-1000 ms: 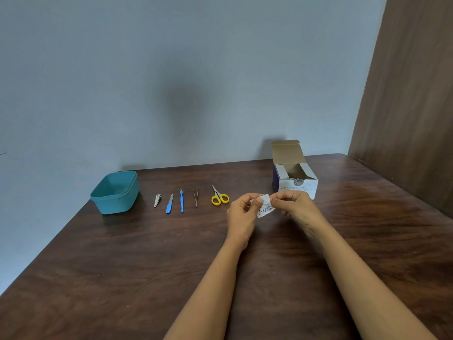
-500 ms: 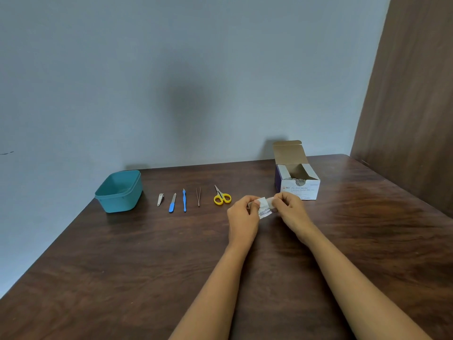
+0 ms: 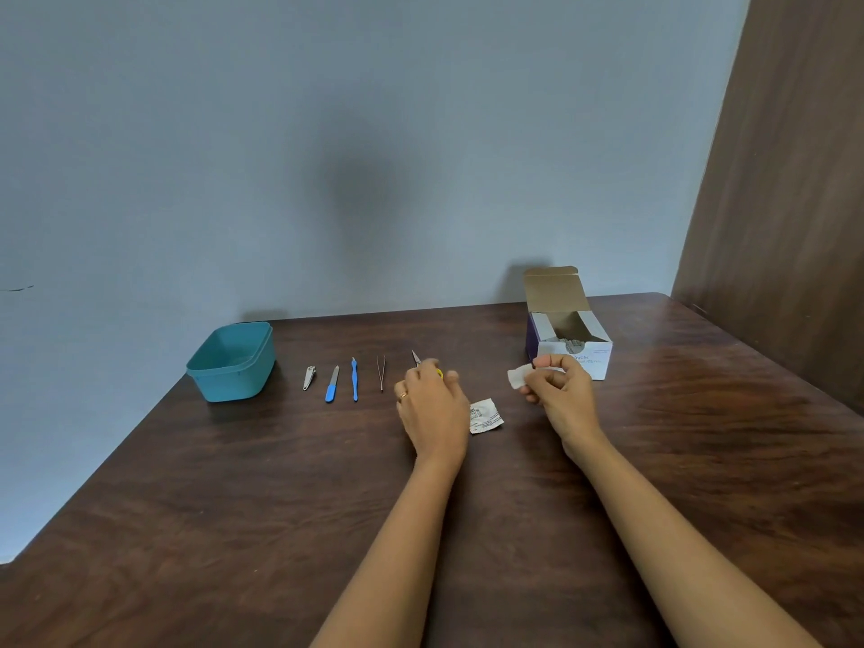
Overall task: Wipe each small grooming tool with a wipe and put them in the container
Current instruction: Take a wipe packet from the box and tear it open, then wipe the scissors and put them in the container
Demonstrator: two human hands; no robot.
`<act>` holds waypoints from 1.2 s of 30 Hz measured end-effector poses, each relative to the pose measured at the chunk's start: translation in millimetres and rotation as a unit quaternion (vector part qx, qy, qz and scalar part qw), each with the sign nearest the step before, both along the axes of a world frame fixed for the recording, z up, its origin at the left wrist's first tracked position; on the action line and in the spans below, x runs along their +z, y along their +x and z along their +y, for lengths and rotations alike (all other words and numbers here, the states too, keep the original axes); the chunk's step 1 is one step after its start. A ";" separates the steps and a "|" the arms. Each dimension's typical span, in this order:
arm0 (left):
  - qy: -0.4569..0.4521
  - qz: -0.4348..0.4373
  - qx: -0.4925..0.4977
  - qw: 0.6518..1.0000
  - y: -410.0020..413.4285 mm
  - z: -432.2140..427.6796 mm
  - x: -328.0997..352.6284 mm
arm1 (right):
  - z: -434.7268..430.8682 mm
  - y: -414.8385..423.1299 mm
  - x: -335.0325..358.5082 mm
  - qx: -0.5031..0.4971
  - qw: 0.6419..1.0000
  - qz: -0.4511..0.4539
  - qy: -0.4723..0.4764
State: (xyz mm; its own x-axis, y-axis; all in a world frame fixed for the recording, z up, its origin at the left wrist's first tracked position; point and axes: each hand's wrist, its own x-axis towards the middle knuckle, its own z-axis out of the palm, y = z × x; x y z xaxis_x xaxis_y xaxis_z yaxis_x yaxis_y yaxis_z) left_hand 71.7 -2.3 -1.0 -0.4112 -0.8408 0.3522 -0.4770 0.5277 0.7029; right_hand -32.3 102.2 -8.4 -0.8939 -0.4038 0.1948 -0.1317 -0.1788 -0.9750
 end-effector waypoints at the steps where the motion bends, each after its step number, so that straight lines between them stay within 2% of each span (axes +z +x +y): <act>1: 0.011 0.007 0.004 1.000 0.1 -5.5 1.2 | -0.4 0.4 -0.3 0.004 1.000 0.002 0.000; 5: 0.025 -0.011 0.008 1.000 -5.3 -25.2 8.9 | -4.1 0.9 -2.1 0.016 1.000 0.009 0.003; 14: 0.032 -0.185 0.000 0.982 -30.1 -45.6 18.2 | -8.1 -4.8 -6.5 0.014 1.000 0.022 0.011; 23: 0.110 -0.195 0.008 0.974 -33.4 -58.7 19.5 | -8.2 -5.7 -7.7 0.013 1.000 0.024 0.016; 29: 0.133 -0.118 -0.051 0.983 -27.5 -57.5 16.3 | -7.0 -1.8 -5.8 -0.011 0.999 0.030 -0.006; 34: 0.116 0.009 -0.075 0.990 -9.0 -51.0 15.8 | -2.6 3.9 -0.5 -0.036 0.997 0.057 -0.029; 36: 0.155 0.080 -0.082 0.981 0.7 -44.5 19.1 | -1.4 8.6 4.3 -0.023 0.997 0.060 -0.039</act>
State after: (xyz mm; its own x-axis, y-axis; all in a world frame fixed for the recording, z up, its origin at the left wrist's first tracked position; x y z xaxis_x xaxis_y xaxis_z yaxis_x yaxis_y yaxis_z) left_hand 72.4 -46.7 18.1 -0.5104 -0.8446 0.1615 -0.2739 0.3377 0.9005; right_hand -23.7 100.8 -4.2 -0.8795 -0.3418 0.3312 -0.2574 -0.2437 -0.9351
